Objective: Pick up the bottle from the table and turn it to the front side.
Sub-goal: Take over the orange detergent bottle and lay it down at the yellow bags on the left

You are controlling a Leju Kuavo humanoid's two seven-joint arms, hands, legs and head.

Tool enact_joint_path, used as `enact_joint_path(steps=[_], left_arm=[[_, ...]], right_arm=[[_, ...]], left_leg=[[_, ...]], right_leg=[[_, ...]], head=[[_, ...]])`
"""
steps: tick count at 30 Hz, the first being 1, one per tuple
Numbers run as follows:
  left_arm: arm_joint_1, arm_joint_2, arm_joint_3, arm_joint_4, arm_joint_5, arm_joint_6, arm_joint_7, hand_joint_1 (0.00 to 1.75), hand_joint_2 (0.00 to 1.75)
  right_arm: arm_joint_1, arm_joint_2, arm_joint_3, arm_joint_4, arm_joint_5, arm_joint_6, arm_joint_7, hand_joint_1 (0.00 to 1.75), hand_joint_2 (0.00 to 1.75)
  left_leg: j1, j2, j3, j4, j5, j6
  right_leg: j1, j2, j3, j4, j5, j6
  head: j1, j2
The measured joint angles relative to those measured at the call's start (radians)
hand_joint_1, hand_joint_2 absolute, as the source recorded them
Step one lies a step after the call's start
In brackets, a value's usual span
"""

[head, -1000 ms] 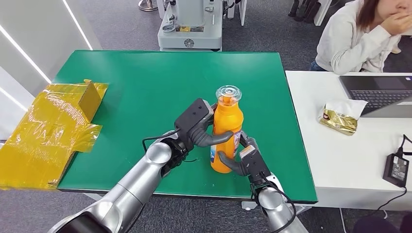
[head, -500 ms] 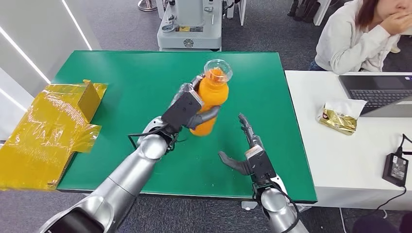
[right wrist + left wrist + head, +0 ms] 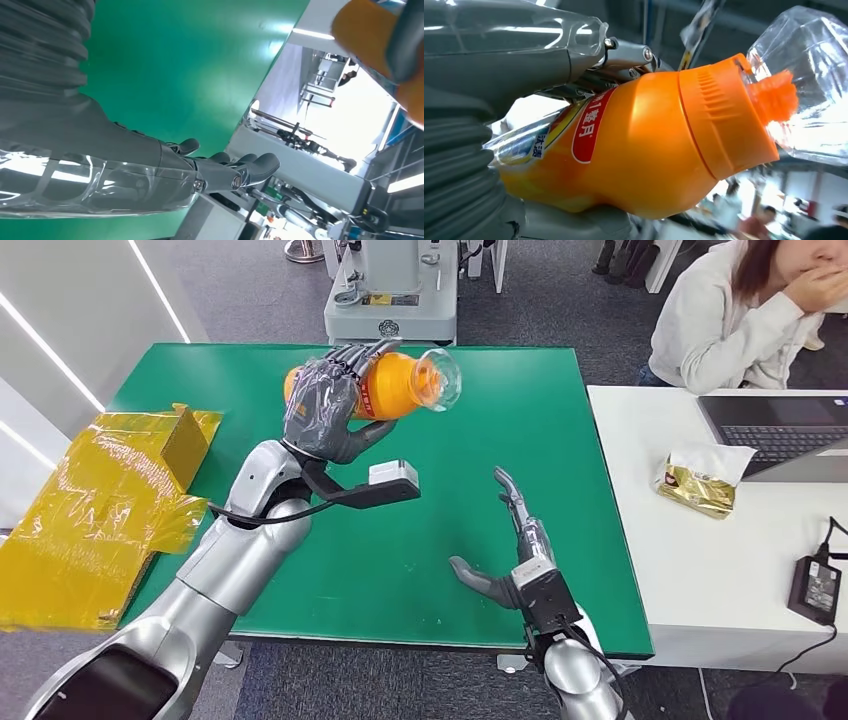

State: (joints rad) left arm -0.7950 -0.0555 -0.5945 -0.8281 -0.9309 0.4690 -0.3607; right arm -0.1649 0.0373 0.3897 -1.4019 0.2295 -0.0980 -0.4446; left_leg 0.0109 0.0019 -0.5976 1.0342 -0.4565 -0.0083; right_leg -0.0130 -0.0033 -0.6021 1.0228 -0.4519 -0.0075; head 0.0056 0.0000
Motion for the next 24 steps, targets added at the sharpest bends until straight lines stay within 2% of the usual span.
enact_joint_path(steps=[3,5,10,19,24], left_arm=[[0.005,0.048,-0.029,0.075,-0.280,0.113,0.134,1.75,1.75],[0.017,0.085,-0.044,0.130,-0.375,0.155,0.183,1.75,1.75],[0.041,0.138,-0.054,0.214,-0.407,0.178,0.196,1.75,1.75],[0.042,0.157,-0.057,0.262,-0.419,0.174,0.202,1.75,1.75],[0.064,0.196,-0.059,0.289,-0.478,0.151,0.276,1.75,1.75]], right_arm=[[0.010,-0.015,0.001,-0.031,0.001,0.000,-0.005,0.00,1.75],[0.013,-0.024,0.002,-0.047,0.001,0.000,-0.007,0.00,1.75],[0.020,-0.039,0.006,-0.068,0.001,0.000,-0.007,0.00,1.75],[0.021,-0.045,0.009,-0.078,0.001,0.000,-0.007,0.00,1.75],[0.033,-0.050,0.011,-0.093,0.001,-0.014,-0.008,0.00,1.75]], left_leg=[[0.000,0.002,0.001,0.000,0.000,0.000],[0.000,0.004,0.001,-0.001,0.000,0.000],[0.001,0.002,0.000,-0.001,0.001,-0.002],[0.000,0.002,-0.001,0.000,0.001,-0.002],[0.001,0.004,0.000,-0.001,0.001,-0.002]], right_leg=[[0.000,0.002,0.000,0.000,0.000,0.000],[0.000,0.004,-0.001,0.000,0.000,0.000],[0.001,0.002,-0.002,0.001,0.000,-0.001],[0.000,0.002,-0.002,0.001,0.000,0.000],[0.000,0.004,-0.002,0.001,0.000,-0.001]], head=[[0.000,0.000],[0.000,0.000],[0.000,0.000],[0.000,0.000],[0.000,0.000]])
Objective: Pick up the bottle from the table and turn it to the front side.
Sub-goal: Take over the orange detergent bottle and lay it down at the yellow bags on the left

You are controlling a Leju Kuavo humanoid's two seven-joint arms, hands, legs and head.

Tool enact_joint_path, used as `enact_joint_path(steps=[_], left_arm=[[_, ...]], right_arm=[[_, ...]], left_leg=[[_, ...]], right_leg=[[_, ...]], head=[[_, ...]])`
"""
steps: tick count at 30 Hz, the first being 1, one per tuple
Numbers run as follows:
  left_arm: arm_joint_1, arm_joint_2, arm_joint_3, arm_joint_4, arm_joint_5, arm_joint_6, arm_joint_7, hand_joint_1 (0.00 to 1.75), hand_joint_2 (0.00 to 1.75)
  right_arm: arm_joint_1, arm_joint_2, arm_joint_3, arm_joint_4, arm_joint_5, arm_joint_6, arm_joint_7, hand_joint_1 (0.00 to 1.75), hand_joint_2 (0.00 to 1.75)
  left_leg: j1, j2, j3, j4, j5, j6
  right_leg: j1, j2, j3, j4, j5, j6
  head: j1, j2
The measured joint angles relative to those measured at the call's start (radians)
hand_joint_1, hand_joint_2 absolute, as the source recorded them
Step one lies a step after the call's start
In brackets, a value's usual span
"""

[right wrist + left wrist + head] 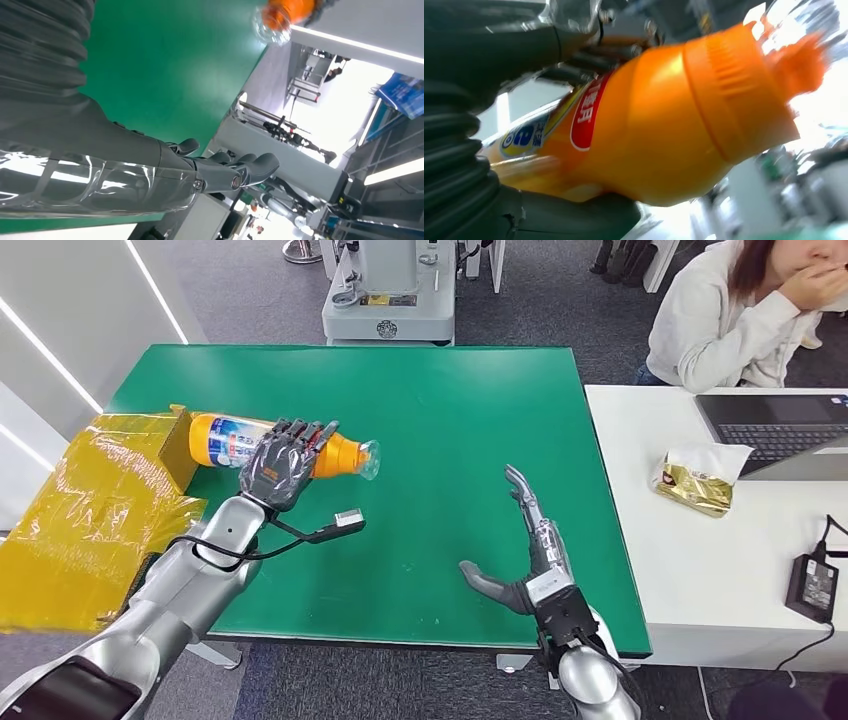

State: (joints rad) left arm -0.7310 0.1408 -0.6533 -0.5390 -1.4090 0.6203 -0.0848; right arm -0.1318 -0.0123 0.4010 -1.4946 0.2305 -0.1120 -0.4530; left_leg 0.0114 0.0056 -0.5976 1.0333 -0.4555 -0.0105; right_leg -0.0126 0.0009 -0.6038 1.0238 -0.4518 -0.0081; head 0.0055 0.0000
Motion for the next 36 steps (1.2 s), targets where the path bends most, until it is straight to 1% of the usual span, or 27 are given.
enact_joint_path(steps=[4,8,12,14,17,22,26,31,34,35,36], left_arm=[[0.044,0.068,0.005,0.041,-0.010,0.025,0.031,1.75,1.75],[0.082,0.130,0.026,0.066,-0.026,0.043,0.061,1.75,1.75],[0.137,0.204,0.073,0.087,-0.067,0.045,0.124,1.75,1.75],[0.160,0.230,0.106,0.098,-0.078,0.037,0.150,1.75,1.75],[0.187,0.262,0.159,0.112,-0.083,0.033,0.163,1.75,1.75],[0.215,0.295,0.229,0.133,-0.091,0.034,0.184,1.75,1.75],[0.234,0.314,0.284,0.149,-0.081,0.034,0.179,1.75,1.75],[0.251,0.321,0.349,0.169,-0.070,0.029,0.157,1.75,1.75],[0.256,0.321,0.367,0.177,-0.070,0.028,0.155,1.75,1.75],[0.257,0.321,0.371,0.180,-0.070,0.028,0.153,1.68,1.75],[0.257,0.320,0.375,0.182,-0.071,0.027,0.150,1.24,1.75]], right_arm=[[0.031,-0.011,0.000,-0.035,0.004,-0.017,-0.001,0.00,1.75],[0.042,-0.015,0.000,-0.056,0.017,-0.020,0.001,0.00,1.75],[0.049,-0.018,-0.002,-0.061,0.019,-0.017,0.000,0.00,1.75],[0.054,-0.019,-0.004,-0.065,0.023,-0.017,-0.001,0.00,1.75],[0.064,-0.019,-0.006,-0.075,0.033,-0.015,-0.001,0.00,1.75],[0.069,-0.018,-0.009,-0.083,0.035,0.003,0.000,0.00,1.75],[0.069,-0.018,-0.009,-0.083,0.035,0.022,0.000,0.00,1.75],[0.069,-0.018,-0.009,-0.082,0.035,0.033,-0.009,0.00,1.75],[0.069,-0.018,-0.009,-0.082,0.035,0.033,-0.011,0.00,1.75],[0.069,-0.018,-0.009,-0.082,0.035,0.033,-0.012,0.00,1.75],[0.069,-0.018,-0.009,-0.082,0.035,0.033,-0.012,0.00,1.75]], left_leg=[[0.001,0.000,0.000,-0.001,0.000,-0.001],[0.001,0.001,-0.001,-0.002,0.000,-0.002],[0.001,0.004,0.000,-0.003,0.000,-0.003],[0.001,0.003,-0.001,-0.002,0.000,-0.004],[0.001,0.002,-0.001,-0.002,0.000,-0.004],[0.001,0.002,-0.002,-0.002,0.000,-0.004],[0.001,0.002,-0.002,-0.002,0.000,-0.004],[0.001,0.001,-0.002,-0.002,0.000,-0.004],[0.001,0.001,-0.002,-0.002,0.000,-0.004],[0.001,0.001,-0.002,-0.002,0.000,-0.004],[0.001,0.001,-0.002,-0.002,0.000,-0.004]], right_leg=[[0.000,0.001,-0.001,0.000,0.000,-0.001],[0.001,0.001,-0.002,0.001,-0.001,-0.001],[0.001,0.004,-0.004,0.001,-0.001,-0.002],[0.001,0.004,-0.004,0.001,-0.001,-0.002],[0.001,0.003,-0.004,0.001,-0.001,-0.002],[0.001,0.003,-0.004,0.001,-0.001,-0.002],[0.001,0.003,-0.004,0.001,-0.001,-0.002],[0.001,0.002,-0.004,0.000,-0.001,-0.002],[0.001,0.002,-0.004,0.000,-0.001,-0.002],[0.001,0.002,-0.004,0.000,-0.001,-0.002],[0.001,0.002,-0.004,0.000,-0.001,-0.002]], head=[[0.000,0.000],[0.000,0.000],[0.000,0.000],[0.000,0.000],[0.000,0.000],[0.000,0.000],[0.000,0.000],[0.000,0.000],[0.000,0.000],[0.000,0.000],[0.000,0.000]])
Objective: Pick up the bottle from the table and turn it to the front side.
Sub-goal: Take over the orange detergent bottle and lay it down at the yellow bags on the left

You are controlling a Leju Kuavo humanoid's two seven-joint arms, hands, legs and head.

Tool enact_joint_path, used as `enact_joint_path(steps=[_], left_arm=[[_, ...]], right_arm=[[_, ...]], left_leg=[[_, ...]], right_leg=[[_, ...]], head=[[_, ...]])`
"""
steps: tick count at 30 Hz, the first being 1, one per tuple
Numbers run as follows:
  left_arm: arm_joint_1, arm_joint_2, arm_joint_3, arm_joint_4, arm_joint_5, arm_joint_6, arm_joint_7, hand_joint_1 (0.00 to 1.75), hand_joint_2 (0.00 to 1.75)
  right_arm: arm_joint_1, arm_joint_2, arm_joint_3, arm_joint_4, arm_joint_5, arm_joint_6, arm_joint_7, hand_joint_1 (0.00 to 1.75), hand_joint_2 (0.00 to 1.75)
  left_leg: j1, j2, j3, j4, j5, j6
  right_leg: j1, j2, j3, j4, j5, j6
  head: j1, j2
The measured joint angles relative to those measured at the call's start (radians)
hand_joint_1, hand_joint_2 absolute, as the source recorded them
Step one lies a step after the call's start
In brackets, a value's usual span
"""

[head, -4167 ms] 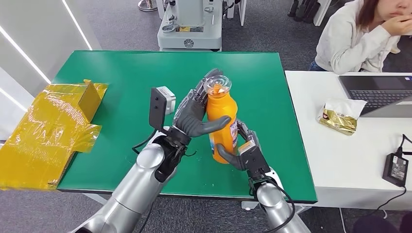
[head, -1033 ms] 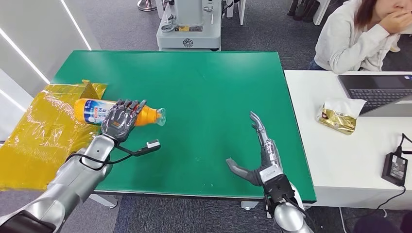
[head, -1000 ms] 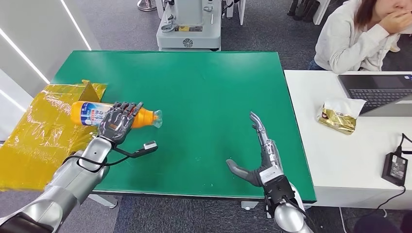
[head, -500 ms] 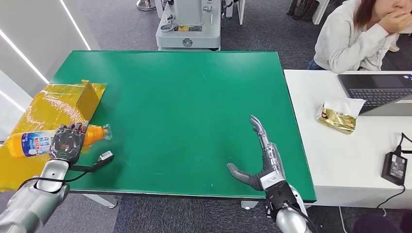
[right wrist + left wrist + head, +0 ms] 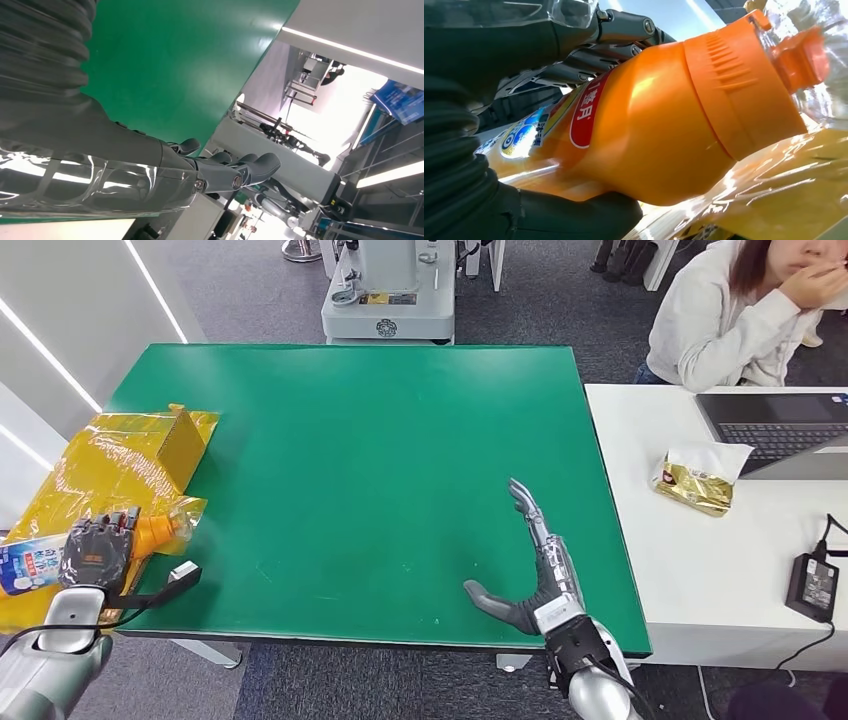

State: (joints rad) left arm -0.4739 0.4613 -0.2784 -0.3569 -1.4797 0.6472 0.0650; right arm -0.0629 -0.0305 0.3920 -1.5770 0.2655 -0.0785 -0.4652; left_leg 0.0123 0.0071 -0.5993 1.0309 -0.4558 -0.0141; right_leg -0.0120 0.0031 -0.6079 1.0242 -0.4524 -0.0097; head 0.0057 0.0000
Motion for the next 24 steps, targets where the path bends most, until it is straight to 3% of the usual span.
enact_joint_path(steps=[3,7,15,24], left_arm=[[0.000,-0.006,0.014,0.007,-0.008,-0.008,-0.028,0.00,1.75],[-0.002,-0.030,0.035,0.013,-0.007,-0.024,-0.090,0.00,1.75],[0.025,-0.087,0.074,-0.010,-0.006,0.048,-0.181,0.00,1.75],[0.027,-0.201,0.115,-0.061,0.024,0.053,-0.303,0.00,1.75]], right_arm=[[0.000,0.001,0.001,0.000,0.000,0.002,-0.003,0.00,1.75],[-0.008,0.006,0.008,0.000,0.003,0.012,-0.004,0.00,1.75],[-0.015,0.010,0.030,0.004,0.019,0.032,-0.010,0.00,1.75],[-0.042,0.010,0.031,0.034,0.000,0.031,-0.009,0.00,1.75]], left_leg=[[0.000,0.000,0.000,0.000,0.000,0.000],[0.000,0.000,0.000,0.000,0.000,0.000],[0.000,-0.001,0.001,0.000,0.000,0.000],[-0.001,-0.002,0.001,0.001,0.001,0.000]], right_leg=[[0.000,0.000,0.000,0.000,0.000,0.000],[0.000,0.000,0.000,0.000,0.000,0.000],[0.000,-0.001,0.000,0.000,0.000,0.000],[0.000,-0.004,0.002,-0.001,0.000,0.000]], head=[[0.000,0.000],[0.000,0.000],[0.000,0.000],[0.000,0.000]])
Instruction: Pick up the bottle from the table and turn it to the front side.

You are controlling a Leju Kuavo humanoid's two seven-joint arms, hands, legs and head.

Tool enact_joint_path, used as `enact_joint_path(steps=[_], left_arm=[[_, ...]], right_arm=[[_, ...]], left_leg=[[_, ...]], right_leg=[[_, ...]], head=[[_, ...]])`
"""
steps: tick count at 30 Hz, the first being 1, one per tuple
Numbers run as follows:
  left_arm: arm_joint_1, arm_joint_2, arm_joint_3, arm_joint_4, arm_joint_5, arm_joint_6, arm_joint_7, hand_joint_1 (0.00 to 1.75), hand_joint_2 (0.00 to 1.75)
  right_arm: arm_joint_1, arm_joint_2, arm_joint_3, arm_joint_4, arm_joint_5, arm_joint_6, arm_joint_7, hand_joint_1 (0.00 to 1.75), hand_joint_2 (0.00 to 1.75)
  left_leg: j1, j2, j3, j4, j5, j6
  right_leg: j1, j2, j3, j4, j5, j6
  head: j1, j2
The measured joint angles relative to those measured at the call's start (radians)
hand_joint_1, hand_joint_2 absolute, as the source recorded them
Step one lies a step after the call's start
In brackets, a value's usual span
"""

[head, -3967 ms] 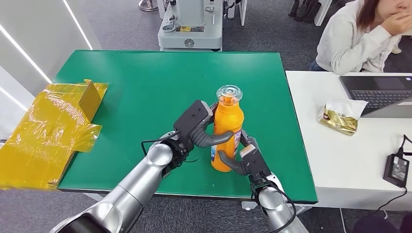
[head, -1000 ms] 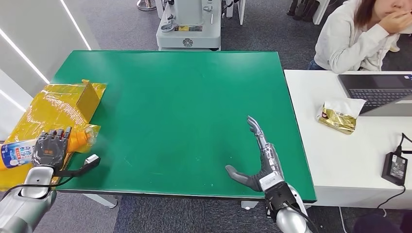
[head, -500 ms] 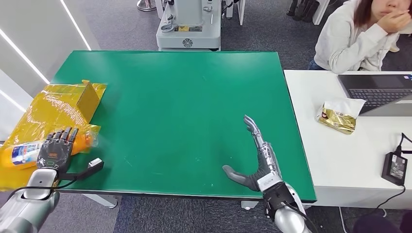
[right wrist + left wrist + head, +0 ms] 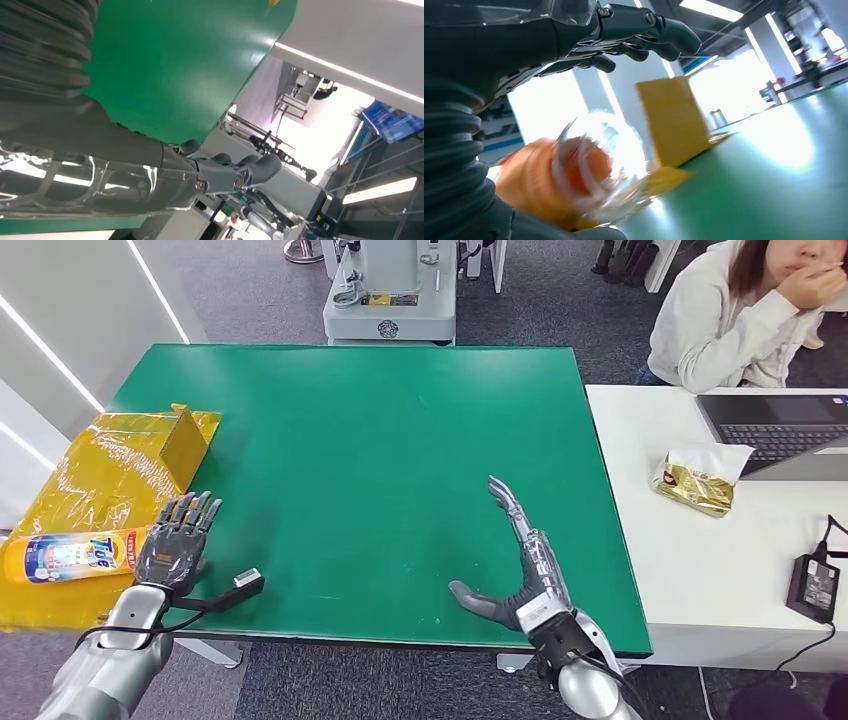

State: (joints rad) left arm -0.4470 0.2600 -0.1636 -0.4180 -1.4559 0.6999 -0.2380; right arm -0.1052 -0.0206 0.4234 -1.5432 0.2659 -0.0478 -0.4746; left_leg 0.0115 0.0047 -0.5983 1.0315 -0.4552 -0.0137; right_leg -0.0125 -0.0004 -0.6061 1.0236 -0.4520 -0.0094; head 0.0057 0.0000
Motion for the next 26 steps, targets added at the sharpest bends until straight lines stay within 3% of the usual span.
enact_joint_path(steps=[6,10,13,18,21,25,26], left_arm=[[0.000,-0.118,0.060,-0.054,0.217,0.000,-0.202,0.00,1.75],[0.012,-0.217,0.097,-0.121,0.486,-0.001,-0.392,0.00,1.75],[0.032,-0.279,0.092,-0.192,0.599,-0.001,-0.424,0.00,1.75],[0.072,-0.326,0.040,-0.318,0.834,-0.019,-0.452,0.00,1.75],[0.117,-0.349,-0.046,-0.465,1.051,-0.128,-0.455,0.00,1.75],[0.173,-0.382,-0.175,-0.668,1.308,-0.414,-0.419,0.00,1.75],[0.178,-0.386,-0.190,-0.687,1.333,-0.445,-0.413,0.00,1.75]], right_arm=[[0.002,0.000,0.000,0.006,-0.010,-0.010,0.004,0.00,1.75],[0.003,0.000,0.000,0.010,-0.024,-0.015,0.009,0.00,1.75],[0.004,0.000,0.000,0.017,-0.026,-0.015,0.010,0.00,1.75],[0.007,0.000,0.000,0.025,-0.042,-0.020,0.009,0.00,1.75],[0.014,0.000,0.000,0.026,-0.057,-0.038,-0.004,0.00,1.75],[0.040,0.002,-0.007,0.018,-0.098,-0.085,-0.045,0.00,1.75],[0.045,0.003,-0.009,0.016,-0.104,-0.091,-0.051,0.00,1.75]], left_leg=[[0.000,0.000,0.000,0.000,0.000,0.000],[0.000,-0.001,-0.001,0.001,0.000,0.000],[0.000,-0.001,-0.001,0.001,0.000,0.000],[0.000,0.000,0.000,0.001,0.000,0.000],[0.000,-0.003,-0.001,0.001,0.000,0.000],[0.000,-0.003,-0.002,0.001,-0.001,0.001],[0.000,-0.003,-0.002,0.001,-0.001,0.001]], right_leg=[[0.000,0.000,0.000,0.000,0.000,0.000],[-0.001,-0.001,0.000,0.000,0.000,0.000],[-0.001,-0.001,0.000,0.000,0.000,0.000],[0.000,0.000,0.000,-0.001,0.000,0.000],[0.000,-0.003,0.000,-0.001,0.000,0.000],[0.000,-0.003,0.000,-0.001,0.000,0.001],[-0.001,-0.003,0.000,-0.001,0.000,0.001]], head=[[0.000,0.000],[0.000,0.000],[0.000,0.000],[0.000,0.000],[0.000,0.000],[0.000,0.000],[0.000,0.000]])
